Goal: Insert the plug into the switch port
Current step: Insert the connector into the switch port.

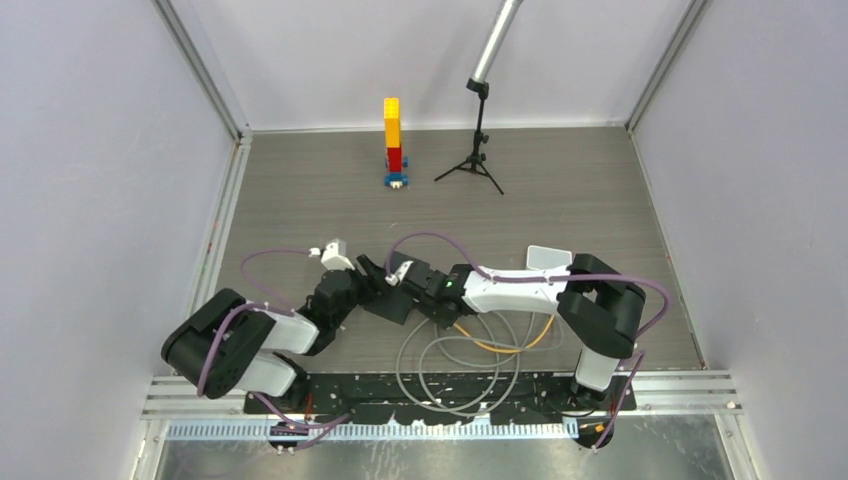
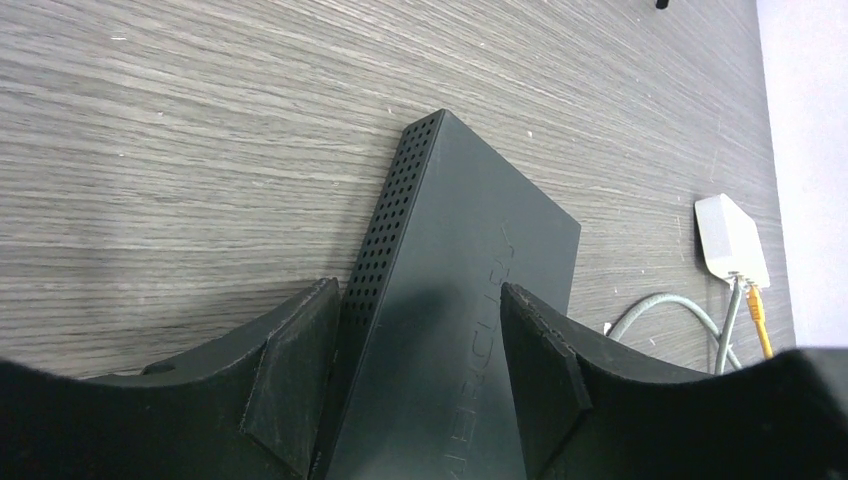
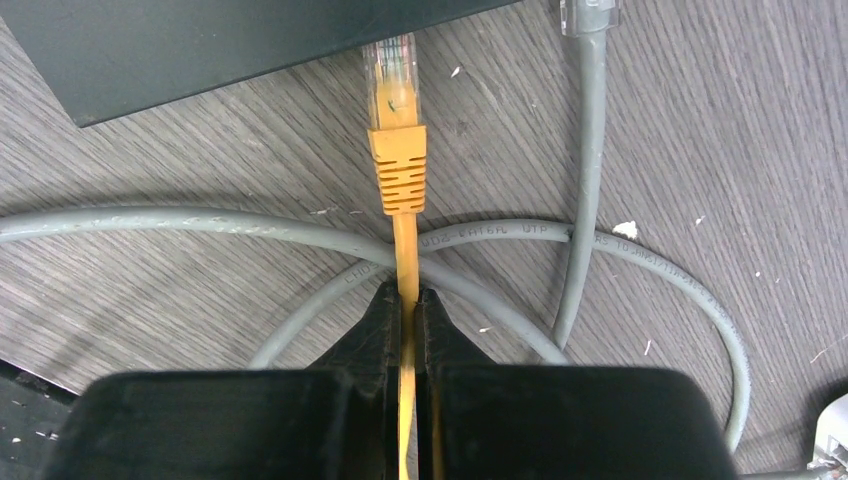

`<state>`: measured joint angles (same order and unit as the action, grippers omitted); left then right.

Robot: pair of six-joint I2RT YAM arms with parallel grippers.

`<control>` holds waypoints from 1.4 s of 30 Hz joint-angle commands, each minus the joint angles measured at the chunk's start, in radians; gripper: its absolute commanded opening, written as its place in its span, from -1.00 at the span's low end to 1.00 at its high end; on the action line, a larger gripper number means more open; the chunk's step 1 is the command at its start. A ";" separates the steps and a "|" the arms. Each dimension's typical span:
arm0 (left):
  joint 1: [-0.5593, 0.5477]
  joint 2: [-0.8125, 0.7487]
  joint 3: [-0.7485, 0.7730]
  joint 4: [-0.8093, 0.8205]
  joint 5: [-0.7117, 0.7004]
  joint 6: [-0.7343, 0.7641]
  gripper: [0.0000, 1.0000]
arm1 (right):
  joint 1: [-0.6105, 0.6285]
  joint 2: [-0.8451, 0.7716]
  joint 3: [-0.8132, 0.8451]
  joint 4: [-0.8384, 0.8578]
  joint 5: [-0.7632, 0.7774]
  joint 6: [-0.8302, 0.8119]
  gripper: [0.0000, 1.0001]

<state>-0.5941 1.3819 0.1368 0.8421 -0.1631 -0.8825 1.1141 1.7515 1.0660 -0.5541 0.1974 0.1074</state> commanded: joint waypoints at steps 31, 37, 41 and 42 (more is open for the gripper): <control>-0.004 0.154 -0.049 -0.083 0.073 -0.012 0.14 | 0.075 -0.082 0.020 0.058 0.082 0.002 -0.99; -0.003 0.155 -0.046 -0.082 0.074 -0.012 0.13 | 0.088 -0.082 0.020 0.061 0.051 -0.008 -0.99; -0.004 0.161 -0.045 -0.080 0.077 -0.011 0.13 | 0.094 -0.068 0.016 0.062 0.019 -0.011 -0.99; -0.003 0.163 -0.045 -0.079 0.077 -0.011 0.13 | 0.095 -0.063 0.015 0.062 0.014 -0.012 -0.99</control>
<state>-0.5884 1.4895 0.1341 0.9840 -0.1486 -0.8913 1.1904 1.7248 1.0634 -0.5522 0.2604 0.1055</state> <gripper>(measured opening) 0.565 0.056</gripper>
